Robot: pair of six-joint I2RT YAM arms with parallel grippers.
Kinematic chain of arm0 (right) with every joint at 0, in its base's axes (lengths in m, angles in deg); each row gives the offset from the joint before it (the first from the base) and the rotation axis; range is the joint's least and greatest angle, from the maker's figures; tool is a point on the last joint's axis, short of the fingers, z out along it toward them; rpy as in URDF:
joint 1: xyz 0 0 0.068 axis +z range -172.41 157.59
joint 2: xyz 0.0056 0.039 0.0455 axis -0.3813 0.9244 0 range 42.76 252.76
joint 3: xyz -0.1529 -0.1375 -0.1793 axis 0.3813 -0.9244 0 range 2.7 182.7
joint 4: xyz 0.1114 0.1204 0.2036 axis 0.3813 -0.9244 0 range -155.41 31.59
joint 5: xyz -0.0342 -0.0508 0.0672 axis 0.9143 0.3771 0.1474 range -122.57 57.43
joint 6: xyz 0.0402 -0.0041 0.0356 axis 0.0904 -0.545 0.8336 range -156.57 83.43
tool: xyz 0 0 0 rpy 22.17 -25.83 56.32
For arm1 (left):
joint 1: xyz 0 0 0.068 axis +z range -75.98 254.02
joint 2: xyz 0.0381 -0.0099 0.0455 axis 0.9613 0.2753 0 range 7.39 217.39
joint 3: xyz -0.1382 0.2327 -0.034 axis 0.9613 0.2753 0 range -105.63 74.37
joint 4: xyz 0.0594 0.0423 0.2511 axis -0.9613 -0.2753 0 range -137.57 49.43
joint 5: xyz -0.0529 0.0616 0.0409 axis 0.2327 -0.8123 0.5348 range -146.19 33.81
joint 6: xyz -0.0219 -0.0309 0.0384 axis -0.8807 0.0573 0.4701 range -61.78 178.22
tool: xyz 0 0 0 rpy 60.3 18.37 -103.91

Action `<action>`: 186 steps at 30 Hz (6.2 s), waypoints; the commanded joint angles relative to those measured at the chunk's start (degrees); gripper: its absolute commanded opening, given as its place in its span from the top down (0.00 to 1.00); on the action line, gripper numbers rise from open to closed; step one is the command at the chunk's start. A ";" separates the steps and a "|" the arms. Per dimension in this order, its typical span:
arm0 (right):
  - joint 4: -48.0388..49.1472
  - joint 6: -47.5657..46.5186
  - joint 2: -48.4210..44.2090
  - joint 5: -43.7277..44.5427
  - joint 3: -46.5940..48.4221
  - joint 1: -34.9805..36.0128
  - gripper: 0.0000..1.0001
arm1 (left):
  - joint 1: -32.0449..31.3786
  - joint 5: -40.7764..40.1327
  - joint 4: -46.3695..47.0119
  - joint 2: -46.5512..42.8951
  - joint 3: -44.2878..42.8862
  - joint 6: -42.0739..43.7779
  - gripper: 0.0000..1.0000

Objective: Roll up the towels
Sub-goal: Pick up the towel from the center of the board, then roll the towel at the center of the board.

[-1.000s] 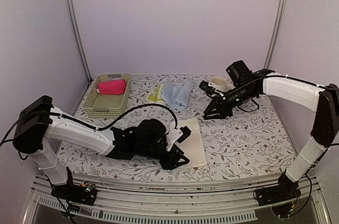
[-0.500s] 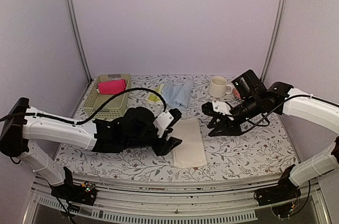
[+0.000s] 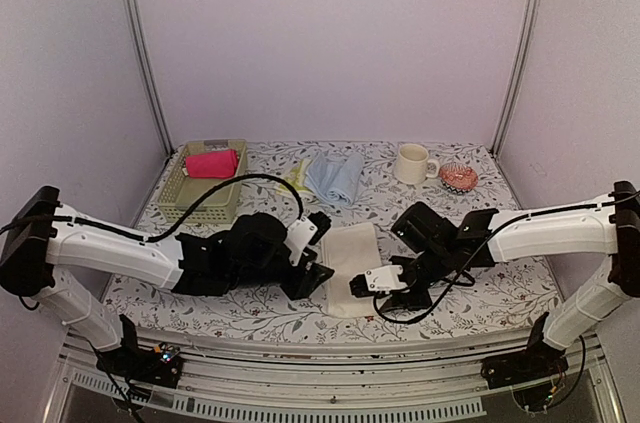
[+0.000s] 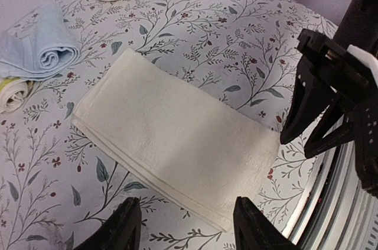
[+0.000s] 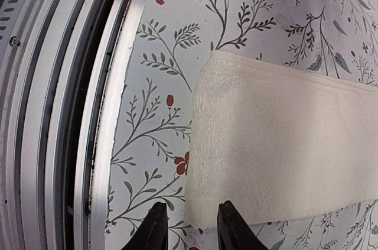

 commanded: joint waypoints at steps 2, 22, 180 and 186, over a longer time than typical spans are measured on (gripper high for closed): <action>5.53 1.15 3.55 3.29 -1.26 1.07 0.67 | 0.49 1.73 1.85 -0.87 1.46 -1.64 0.46; 4.88 1.42 11.93 3.58 -1.59 1.11 0.73 | 0.53 0.36 1.18 -1.40 2.17 -1.45 0.46; -1.63 0.53 9.32 -1.58 -4.97 5.06 0.96 | 10.23 38.77 3.60 19.99 -3.44 -11.84 0.76; -11.16 1.09 14.54 -15.72 2.76 -0.86 0.97 | 3.77 23.47 12.62 7.13 10.34 -5.40 0.64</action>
